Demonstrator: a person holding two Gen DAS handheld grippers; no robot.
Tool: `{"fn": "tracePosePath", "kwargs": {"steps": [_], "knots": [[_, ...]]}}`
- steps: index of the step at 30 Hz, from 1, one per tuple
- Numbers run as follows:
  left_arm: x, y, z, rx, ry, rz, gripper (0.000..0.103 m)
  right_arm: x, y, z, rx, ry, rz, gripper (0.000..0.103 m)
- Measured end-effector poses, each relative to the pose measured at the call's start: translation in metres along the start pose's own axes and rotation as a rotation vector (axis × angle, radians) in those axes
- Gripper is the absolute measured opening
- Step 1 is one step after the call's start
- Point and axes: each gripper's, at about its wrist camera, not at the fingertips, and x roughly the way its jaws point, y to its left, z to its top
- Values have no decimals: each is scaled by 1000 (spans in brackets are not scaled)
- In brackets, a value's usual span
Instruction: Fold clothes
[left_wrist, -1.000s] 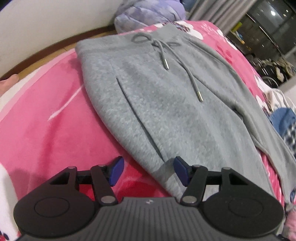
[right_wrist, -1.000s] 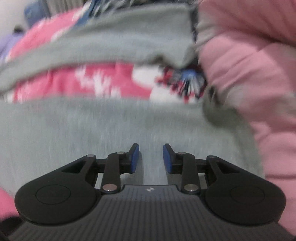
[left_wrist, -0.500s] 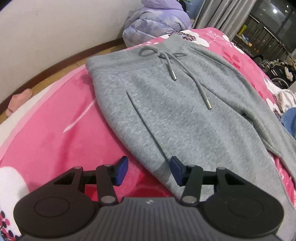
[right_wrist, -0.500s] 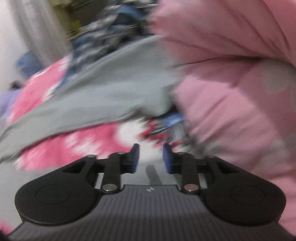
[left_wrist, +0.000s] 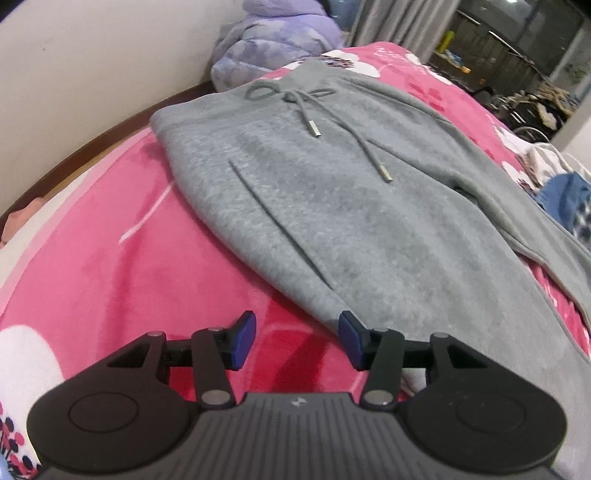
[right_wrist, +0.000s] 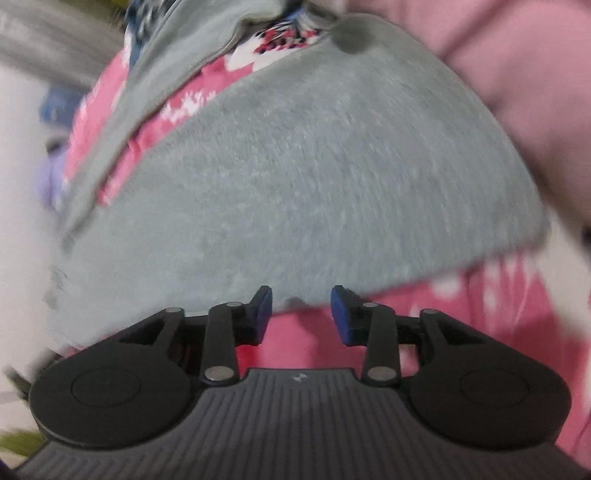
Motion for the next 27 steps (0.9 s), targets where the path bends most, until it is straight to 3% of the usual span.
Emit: {"fn": "tracePosePath", "kwargs": {"steps": [1,3,9,13,21,25,27], "knots": [[-1,-2,-1,9,-2,-4,51,-3,-5,-2,67,5,49,52],[0,-4,-2,7,-2,-14,52,6,-14,-6,200,23,138,57],[12,2,-3,-81,17,-39,53,43,-34,-5,417,-11,267,58],[13,11,4,-122,4,-56,53,48,-39,2,462,-68,317,57],[25,22,22,-239,-9,-87,52,50,-49,-12,544,-85,366,57],[35,17,34,-255,-32,-84,52,51,-45,-3,537,-167,418,57],[34,22,31,-283,-32,-94,46,56,-43,-7,535,-166,410,54]]}}
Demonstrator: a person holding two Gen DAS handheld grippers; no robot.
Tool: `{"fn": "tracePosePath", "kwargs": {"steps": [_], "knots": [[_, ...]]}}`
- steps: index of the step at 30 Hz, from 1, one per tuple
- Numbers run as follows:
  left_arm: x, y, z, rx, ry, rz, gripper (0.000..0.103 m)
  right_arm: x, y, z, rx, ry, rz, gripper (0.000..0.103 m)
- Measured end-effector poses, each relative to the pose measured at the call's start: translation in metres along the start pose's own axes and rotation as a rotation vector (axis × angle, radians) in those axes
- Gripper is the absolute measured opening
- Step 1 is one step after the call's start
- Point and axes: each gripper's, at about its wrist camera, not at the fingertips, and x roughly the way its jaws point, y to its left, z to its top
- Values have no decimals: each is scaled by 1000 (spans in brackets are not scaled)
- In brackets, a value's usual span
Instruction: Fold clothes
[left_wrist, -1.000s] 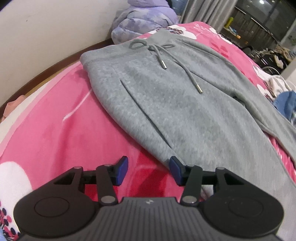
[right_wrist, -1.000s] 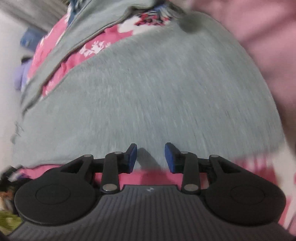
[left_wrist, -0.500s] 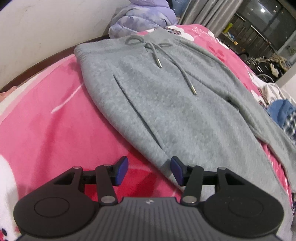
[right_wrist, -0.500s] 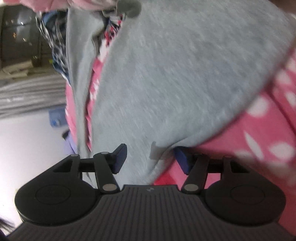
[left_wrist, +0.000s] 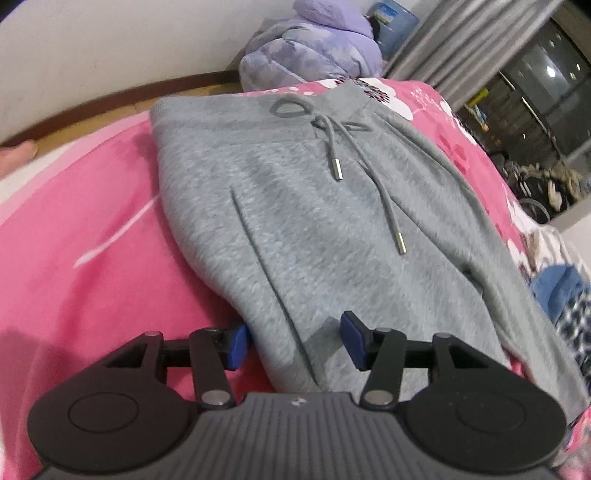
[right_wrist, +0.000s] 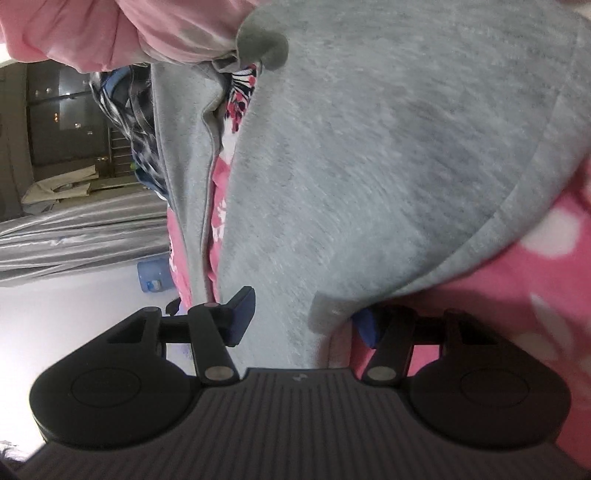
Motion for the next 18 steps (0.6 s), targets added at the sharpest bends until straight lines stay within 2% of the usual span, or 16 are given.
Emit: {"fn": "tracePosePath", "kwargs": {"steps": [3,5,6,8,10,14,18], "knots": [[-5,9,-9,-7,9,-19,34,6,-4,-6,10,20,0,49],[-4,12,-7,-1,16,-16,29,7,-5,-5,20,27,-2,48],[-3,11,-3,-10,13,-11,23,8,-4,-2,20,24,-6,46],[-1,8,3,-34,1,-4,14,12,1,3,10,8,-13,36],[-4,2,3,-36,-22,8,12,13,13,2,-47,-8,-39,17],[-22,-15,-3,20,-92,46,11,8,35,-3,-140,-48,-56,7],[-37,-25,11,-5,-140,-13,11,-1,68,-4,-232,-91,-14,6]]}}
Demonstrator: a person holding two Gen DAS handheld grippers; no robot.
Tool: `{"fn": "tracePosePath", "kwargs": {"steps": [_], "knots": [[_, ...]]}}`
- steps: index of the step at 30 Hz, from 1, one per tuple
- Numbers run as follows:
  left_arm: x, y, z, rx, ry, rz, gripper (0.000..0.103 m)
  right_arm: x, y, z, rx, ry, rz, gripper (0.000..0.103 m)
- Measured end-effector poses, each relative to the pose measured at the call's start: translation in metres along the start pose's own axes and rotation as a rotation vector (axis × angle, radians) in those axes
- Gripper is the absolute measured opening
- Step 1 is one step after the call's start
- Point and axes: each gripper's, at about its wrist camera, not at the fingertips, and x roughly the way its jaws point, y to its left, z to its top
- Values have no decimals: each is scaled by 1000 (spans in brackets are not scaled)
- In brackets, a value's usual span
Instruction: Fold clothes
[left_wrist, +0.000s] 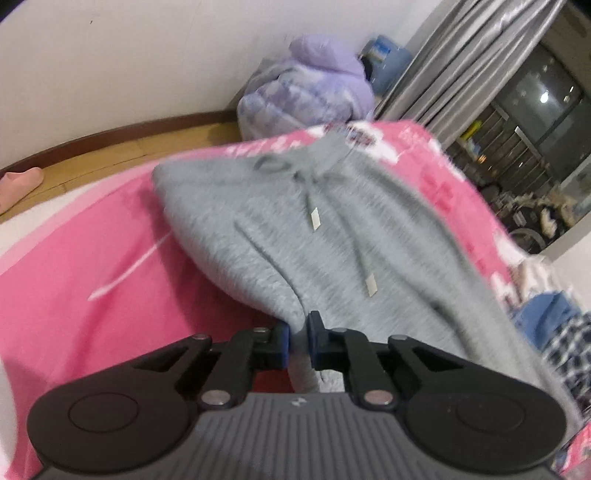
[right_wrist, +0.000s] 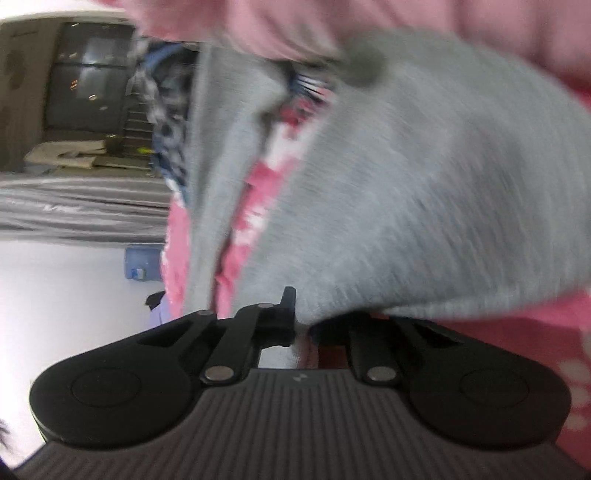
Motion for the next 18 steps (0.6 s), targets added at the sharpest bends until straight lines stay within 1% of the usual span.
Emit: {"fn": "tracePosePath", "kwargs": {"steps": [3,8,12,16,18], "knots": [[-2,-11,14,-1,-25,-36,10,1,26,12,-70,-28,35,6],[7,-38,31,37,-62,-63,10,16,67,35,-162,-60,90,6],[22,-58,46,42,-77,-79,10,31,101,54,-239,-76,142,6],[40,-78,62,36,-92,-95,10,48,132,72,-291,-96,168,6],[51,-91,71,55,-105,-95,10,60,147,81,-316,-104,179,6]]}}
